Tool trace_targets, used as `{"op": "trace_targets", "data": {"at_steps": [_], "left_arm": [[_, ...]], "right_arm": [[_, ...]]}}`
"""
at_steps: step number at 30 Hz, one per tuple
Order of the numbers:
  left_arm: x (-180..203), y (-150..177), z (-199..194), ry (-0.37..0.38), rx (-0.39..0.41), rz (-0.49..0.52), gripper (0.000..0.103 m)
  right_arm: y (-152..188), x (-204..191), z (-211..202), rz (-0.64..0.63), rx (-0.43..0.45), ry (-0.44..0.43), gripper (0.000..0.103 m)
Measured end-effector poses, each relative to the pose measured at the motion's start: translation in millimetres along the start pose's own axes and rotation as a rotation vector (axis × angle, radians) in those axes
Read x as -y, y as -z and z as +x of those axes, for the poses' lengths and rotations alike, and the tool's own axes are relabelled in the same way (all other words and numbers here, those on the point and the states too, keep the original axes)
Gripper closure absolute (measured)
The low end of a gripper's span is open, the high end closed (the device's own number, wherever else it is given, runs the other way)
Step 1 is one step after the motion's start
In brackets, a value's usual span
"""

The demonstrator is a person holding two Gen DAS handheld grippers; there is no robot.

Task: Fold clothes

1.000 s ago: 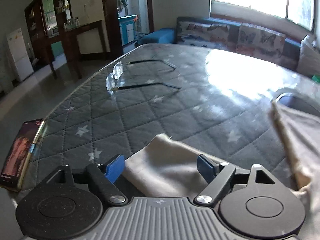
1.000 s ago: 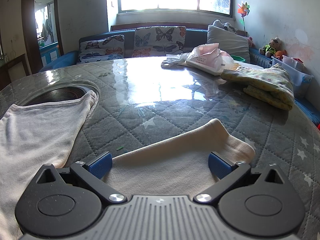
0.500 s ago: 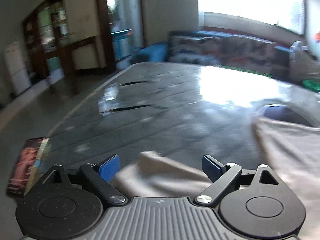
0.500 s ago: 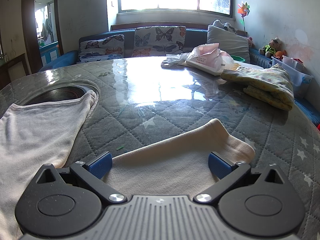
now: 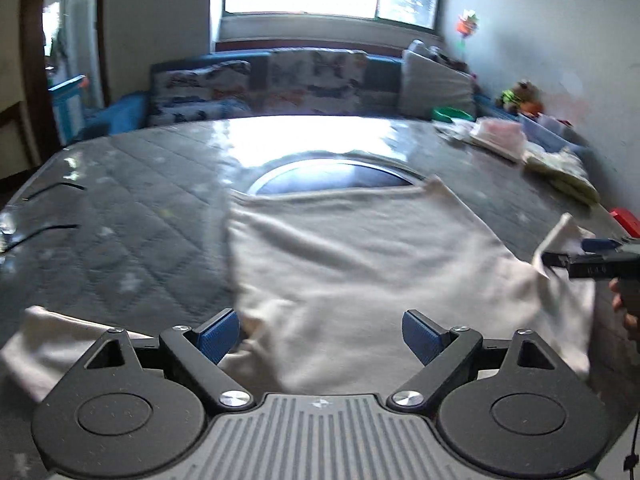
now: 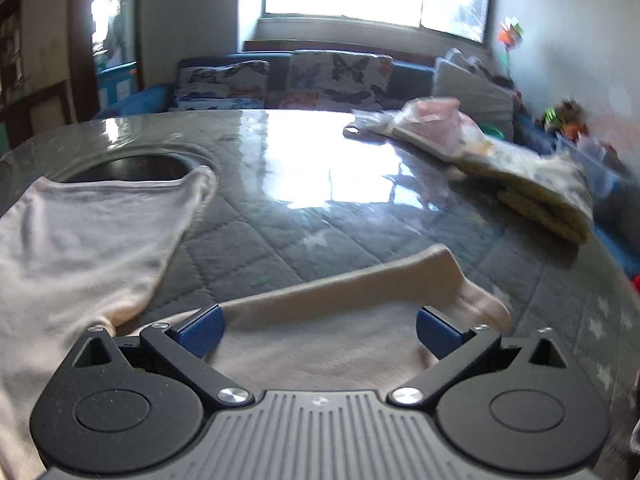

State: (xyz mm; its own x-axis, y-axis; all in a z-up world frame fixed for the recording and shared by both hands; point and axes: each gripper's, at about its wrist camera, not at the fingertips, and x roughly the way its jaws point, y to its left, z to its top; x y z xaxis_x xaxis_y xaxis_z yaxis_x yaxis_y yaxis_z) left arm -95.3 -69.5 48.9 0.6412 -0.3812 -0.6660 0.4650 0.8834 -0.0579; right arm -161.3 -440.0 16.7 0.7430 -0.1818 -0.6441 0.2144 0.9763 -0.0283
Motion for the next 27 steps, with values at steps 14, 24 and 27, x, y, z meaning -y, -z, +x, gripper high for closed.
{"op": "trace_targets", "data": {"at_steps": [14, 24, 27], "left_arm": [[-9, 19, 18, -0.017, -0.070, 0.008, 0.012], [-18, 20, 0, -0.044, -0.053, -0.009, 0.012], [-10, 26, -10, -0.031, -0.049, 0.039, 0.012]], "right_arm": [[22, 41, -23, 0.089, -0.021, 0.132, 0.000], [7, -25, -58, -0.153, 0.052, -0.009, 0.000], [12, -59, -66, -0.279, 0.061, -0.122, 0.000]]}}
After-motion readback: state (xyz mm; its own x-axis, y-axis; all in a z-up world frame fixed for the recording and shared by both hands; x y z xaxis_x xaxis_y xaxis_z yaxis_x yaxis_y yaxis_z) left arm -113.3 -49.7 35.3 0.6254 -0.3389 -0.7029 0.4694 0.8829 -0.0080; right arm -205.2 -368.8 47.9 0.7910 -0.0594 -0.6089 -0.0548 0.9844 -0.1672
